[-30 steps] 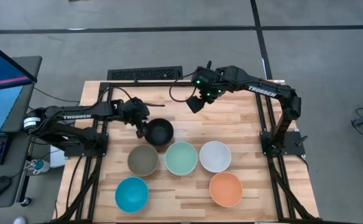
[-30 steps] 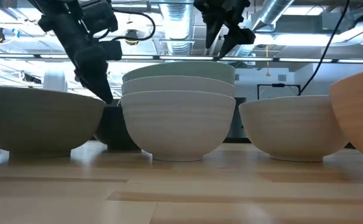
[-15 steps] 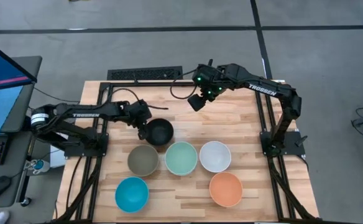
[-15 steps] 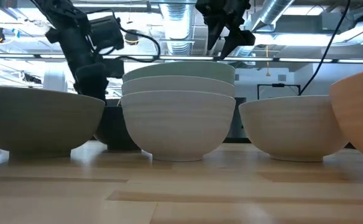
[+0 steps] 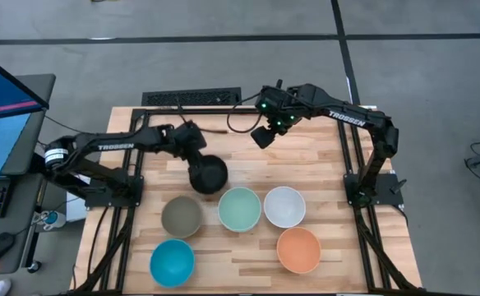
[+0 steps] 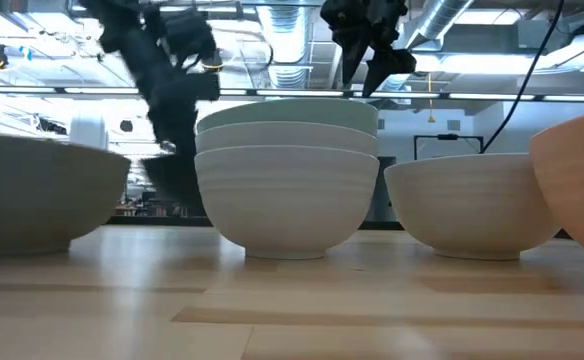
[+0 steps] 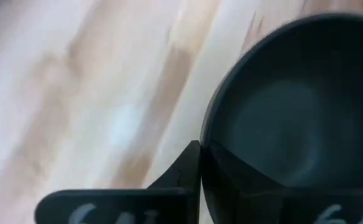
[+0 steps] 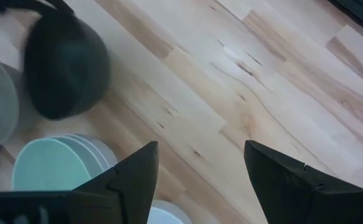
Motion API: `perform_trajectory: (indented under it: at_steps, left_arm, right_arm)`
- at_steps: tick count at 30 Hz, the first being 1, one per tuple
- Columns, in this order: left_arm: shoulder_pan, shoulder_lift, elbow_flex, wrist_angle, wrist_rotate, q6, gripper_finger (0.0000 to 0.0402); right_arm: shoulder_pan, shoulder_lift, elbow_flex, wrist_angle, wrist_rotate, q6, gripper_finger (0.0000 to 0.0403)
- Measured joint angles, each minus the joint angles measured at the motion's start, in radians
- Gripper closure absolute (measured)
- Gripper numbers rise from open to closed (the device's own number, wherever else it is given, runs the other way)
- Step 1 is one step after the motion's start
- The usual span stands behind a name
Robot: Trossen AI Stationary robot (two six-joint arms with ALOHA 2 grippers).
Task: Nest bowls inside each other
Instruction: Stack the black bowl on top of the light green bowl
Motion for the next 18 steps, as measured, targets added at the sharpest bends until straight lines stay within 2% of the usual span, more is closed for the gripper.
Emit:
perform_trajectory:
  at_steps: [5,9,13,18]
  left_arm:
    - [0.033,-0.001,0.243,-0.232,0.019,0.019,0.0399]
    - [0.004,-0.003,0.426,-0.353,0.204,-0.060,0.0399]
    - [-0.114,0.037,0.502,-0.362,0.217,-0.104,0.0400]
    - [-0.203,0.197,0.554,-0.380,0.174,-0.098,0.0401]
  right_arm:
    - [-0.016,0.000,0.000,-0.025,0.003,-0.017,0.0143]
    - [-0.035,0.000,0.000,-0.092,0.034,-0.055,0.0143]
    - [-0.082,-0.002,0.000,-0.141,0.099,-0.056,0.0143]
    - [-0.176,-0.059,0.001,-0.136,0.081,-0.062,0.0143]
